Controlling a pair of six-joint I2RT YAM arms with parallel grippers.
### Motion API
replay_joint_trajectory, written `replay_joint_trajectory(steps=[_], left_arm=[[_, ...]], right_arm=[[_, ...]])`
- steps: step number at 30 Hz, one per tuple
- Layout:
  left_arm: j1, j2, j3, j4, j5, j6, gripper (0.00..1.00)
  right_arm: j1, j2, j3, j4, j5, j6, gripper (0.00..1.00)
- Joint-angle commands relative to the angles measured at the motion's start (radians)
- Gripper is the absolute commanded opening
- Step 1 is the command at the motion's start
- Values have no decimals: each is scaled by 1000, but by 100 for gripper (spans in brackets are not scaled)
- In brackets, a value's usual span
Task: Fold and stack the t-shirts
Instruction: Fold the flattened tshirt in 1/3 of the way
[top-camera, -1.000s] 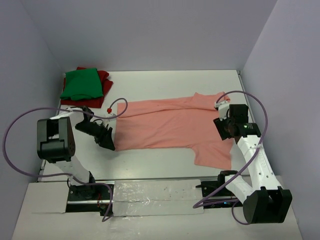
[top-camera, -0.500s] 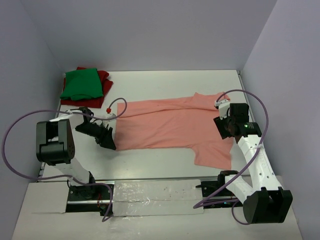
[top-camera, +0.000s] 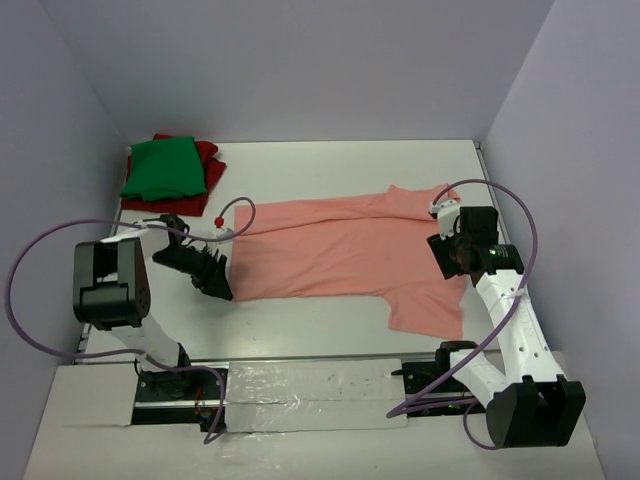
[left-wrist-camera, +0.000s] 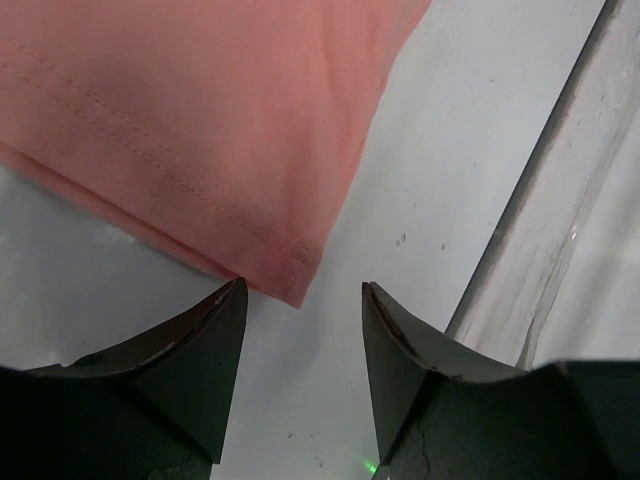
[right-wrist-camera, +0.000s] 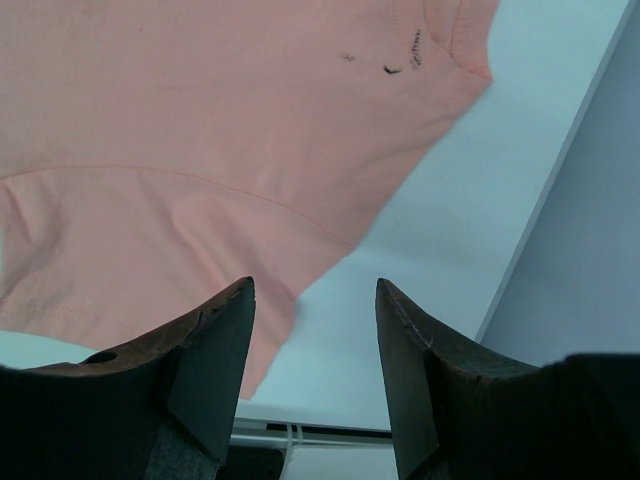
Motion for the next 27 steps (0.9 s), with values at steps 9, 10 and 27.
replay_joint_trajectory(steps=[9,10,27], left_arm=[[-3,-144,11,91,10,-73,58],[0,-162,6,109,5,-115,59],[27,-31,101,950,-309,-803,53]], right_arm=[[-5,-31,-12,51,-7,21,59],[-3,-31,-20,65,-9,22,59],[-3,251,69,226,-107,105,57]])
